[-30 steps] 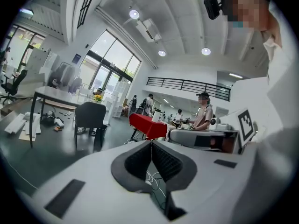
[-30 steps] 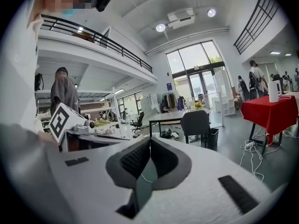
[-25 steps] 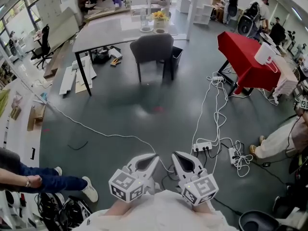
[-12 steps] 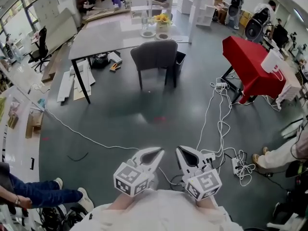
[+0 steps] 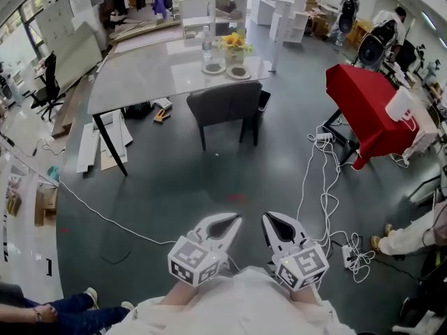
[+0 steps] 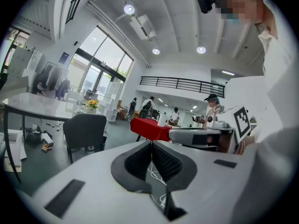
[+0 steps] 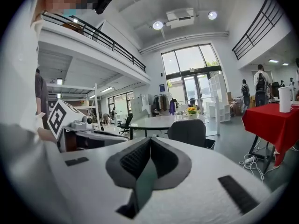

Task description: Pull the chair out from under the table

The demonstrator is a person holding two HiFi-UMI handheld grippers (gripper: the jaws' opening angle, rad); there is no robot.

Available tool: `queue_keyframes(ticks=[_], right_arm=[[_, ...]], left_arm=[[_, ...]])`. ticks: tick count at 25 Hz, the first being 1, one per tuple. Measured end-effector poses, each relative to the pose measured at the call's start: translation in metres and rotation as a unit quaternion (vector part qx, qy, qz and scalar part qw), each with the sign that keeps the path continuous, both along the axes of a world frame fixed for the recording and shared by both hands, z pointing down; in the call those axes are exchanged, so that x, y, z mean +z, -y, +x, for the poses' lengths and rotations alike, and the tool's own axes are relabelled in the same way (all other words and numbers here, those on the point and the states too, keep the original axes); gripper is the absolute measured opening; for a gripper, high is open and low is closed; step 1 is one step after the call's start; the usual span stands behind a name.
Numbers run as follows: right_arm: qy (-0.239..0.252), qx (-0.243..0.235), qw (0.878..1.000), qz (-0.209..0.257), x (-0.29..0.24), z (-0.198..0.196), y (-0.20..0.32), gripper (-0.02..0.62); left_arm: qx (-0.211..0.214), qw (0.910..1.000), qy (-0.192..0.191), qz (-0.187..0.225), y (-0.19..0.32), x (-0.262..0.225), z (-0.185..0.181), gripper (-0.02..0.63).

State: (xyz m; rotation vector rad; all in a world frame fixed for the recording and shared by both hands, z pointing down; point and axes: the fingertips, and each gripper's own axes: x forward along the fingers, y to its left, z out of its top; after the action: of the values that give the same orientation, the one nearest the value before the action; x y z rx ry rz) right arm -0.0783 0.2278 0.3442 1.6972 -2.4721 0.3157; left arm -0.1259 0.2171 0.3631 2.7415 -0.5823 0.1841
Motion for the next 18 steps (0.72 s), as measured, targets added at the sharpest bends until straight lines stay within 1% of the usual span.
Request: queue_keyframes(ticks=[4, 7, 9, 13, 18], right_arm=[[0.001, -0.032, 0.999, -0.017, 0.012, -0.011, 0.034, 0.003], [0.001, -0.037, 0.999, -0.023, 0.018, -0.01, 0.063, 0.003], [-0.001, -0.036, 0.999, -0.025, 0.02, -0.002, 0.089, 0.003], [0.009, -0.054, 0.998, -0.031, 0.024, 0.016, 0.143, 0.003], [0.005, -0.068, 0.997, -0.03, 0.021, 0.054, 0.221, 0.003]], left_arm=[[0.005, 0.9994, -0.007, -0.032, 0.032, 0.018, 0.001, 0.015], [0.0, 0.9988, 0.0, -0.048, 0.061, 0.032, 0.0, 0.015], [-0.005, 0.9986, 0.003, -0.052, 0.087, 0.035, 0.004, 0.015], [-0.021, 0.9984, 0.006, -0.052, 0.141, 0.036, 0.019, 0.015], [-0.043, 0.9979, 0.01, -0.047, 0.215, 0.032, 0.055, 0.017]])
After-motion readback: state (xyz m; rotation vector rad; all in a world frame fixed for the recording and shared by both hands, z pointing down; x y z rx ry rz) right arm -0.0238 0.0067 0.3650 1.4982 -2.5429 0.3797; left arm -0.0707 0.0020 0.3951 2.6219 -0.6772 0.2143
